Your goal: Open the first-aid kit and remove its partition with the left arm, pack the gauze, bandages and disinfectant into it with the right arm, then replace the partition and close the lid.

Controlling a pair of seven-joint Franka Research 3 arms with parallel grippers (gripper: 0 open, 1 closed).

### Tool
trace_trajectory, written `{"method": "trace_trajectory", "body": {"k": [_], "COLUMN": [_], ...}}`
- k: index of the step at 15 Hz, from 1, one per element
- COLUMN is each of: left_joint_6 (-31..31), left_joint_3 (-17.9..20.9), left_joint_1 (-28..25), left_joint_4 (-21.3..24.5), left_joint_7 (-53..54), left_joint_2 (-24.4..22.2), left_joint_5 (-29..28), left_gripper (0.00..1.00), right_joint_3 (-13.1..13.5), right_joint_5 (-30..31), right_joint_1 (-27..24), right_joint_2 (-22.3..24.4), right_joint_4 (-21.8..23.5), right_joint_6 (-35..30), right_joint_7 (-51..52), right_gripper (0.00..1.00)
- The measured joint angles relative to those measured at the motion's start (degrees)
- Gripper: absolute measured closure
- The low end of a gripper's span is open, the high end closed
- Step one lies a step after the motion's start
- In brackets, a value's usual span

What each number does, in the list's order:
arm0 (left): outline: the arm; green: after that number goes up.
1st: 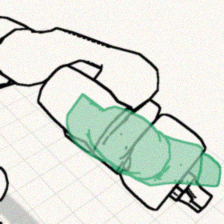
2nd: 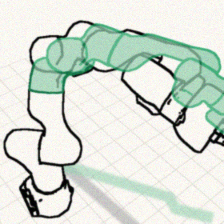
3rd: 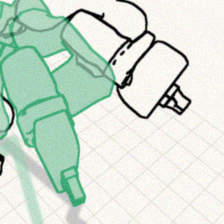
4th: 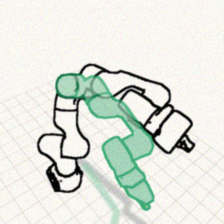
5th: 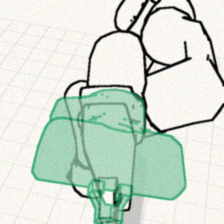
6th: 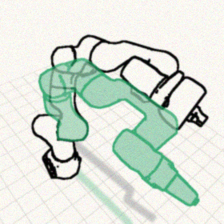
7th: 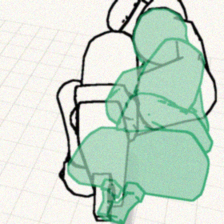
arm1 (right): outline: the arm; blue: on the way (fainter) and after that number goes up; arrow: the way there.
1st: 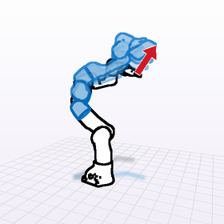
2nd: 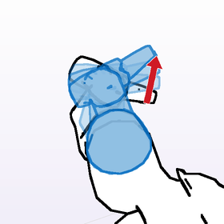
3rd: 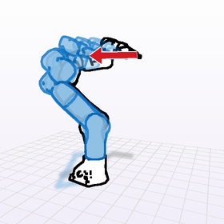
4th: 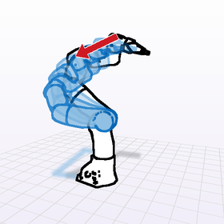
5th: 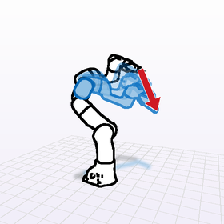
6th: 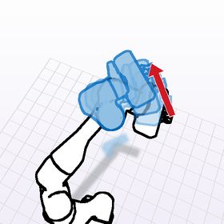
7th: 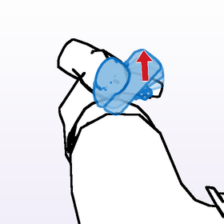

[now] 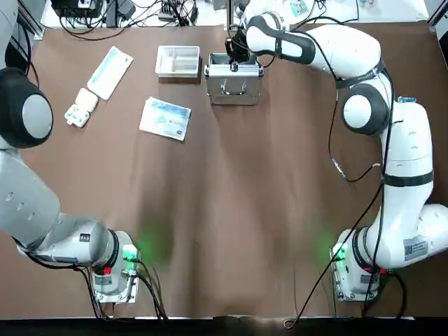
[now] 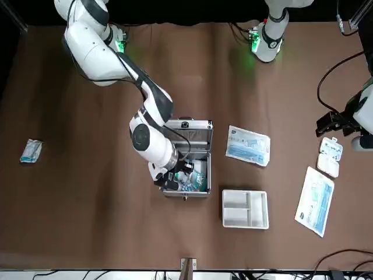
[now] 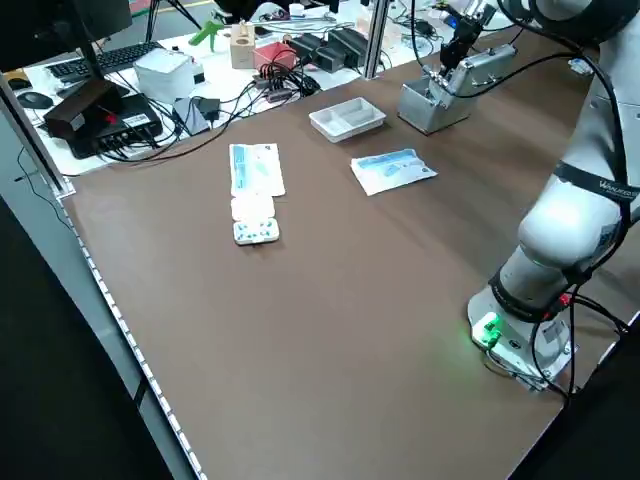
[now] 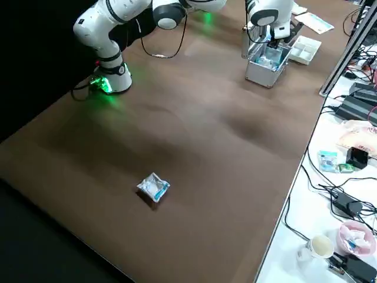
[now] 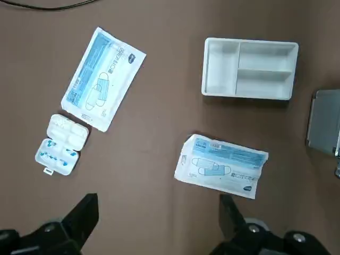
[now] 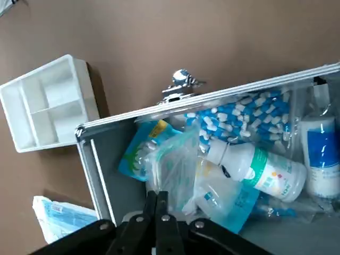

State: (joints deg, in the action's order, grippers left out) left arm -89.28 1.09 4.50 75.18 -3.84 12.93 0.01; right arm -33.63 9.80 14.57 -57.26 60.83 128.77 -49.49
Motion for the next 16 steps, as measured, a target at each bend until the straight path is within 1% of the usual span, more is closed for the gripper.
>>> {"method": "trace_trajectory", "body": {"k": [1, 2, 7, 11, 12, 14, 16], "left_joint_6": [0.0, 0.0, 0.0, 0.0, 0.0, 0.0, 0.0], "left_joint_3": [0.0, 0.0, 0.1, 0.1, 0.1, 0.0, 0.0], "left_joint_1": [0.0, 0.0, -0.1, -0.1, -0.1, -0.1, -0.1], "left_joint_4": [0.0, 0.0, 0.0, 0.0, 0.0, 0.0, 0.0], "left_joint_7": [-0.2, -0.3, -0.5, -0.5, -0.5, -0.5, -0.5], "left_joint_2": [0.0, 0.0, 0.0, 0.0, 0.0, 0.0, 0.0], "left_joint_5": [0.0, 0.0, 0.0, 0.0, 0.0, 0.0, 0.0], "left_gripper": [0.00, 0.00, 0.00, 0.00, 0.00, 0.00, 0.00], "right_joint_3": [0.1, 0.1, -0.1, -0.3, -0.3, -0.1, -0.1], "right_joint_5": [0.0, 0.0, 0.0, 0.0, 0.0, 0.0, 0.0], "right_joint_1": [-0.2, -0.3, -0.3, 0.0, 0.3, -0.1, -2.5], "right_joint_2": [-0.1, -0.1, 0.0, 1.1, 1.1, 1.5, 2.8], "right_joint_4": [0.0, 0.0, -0.1, -0.2, -0.1, -0.3, -0.8], "right_joint_6": [0.0, 0.0, -0.1, -3.8, -3.8, -5.0, -11.9], "right_joint_7": [0.1, 0.1, 0.1, 0.2, 0.2, 0.2, 0.5], "right_gripper": [0.94, 0.85, 0.38, 0.02, 0.01, 0.02, 0.01]}}
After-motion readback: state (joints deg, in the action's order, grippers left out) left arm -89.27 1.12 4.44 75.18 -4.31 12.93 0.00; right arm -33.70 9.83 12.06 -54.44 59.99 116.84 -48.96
